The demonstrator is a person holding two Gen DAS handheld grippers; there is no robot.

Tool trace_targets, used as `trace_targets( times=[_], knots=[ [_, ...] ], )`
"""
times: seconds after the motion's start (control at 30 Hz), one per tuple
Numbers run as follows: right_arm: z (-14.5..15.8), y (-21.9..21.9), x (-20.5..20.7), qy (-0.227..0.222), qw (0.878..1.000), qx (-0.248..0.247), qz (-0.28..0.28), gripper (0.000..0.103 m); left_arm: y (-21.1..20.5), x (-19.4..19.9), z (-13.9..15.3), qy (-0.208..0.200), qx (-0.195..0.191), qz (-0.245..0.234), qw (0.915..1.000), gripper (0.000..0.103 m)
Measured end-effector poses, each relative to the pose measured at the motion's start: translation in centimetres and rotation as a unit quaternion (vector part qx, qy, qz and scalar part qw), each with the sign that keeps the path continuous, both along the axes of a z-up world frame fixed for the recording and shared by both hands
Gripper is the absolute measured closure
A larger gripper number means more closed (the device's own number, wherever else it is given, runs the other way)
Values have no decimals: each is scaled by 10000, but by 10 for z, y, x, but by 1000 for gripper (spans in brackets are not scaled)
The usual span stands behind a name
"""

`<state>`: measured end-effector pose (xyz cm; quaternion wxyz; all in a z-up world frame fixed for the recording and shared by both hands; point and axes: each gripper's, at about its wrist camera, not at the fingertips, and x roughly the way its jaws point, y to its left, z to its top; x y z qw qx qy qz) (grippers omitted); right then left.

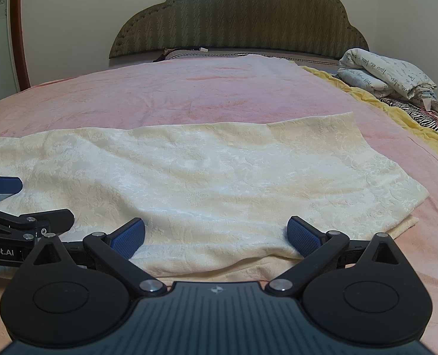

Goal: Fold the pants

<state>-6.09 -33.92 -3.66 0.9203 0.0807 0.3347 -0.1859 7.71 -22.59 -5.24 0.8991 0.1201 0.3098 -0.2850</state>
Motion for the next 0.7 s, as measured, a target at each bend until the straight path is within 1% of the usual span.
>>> trace_targets(
  times=[0.7],
  knots=[
    [1,0,0,-20,10000,20,-6,0,0,0,0,0,0,0,10000,0]
  ],
)
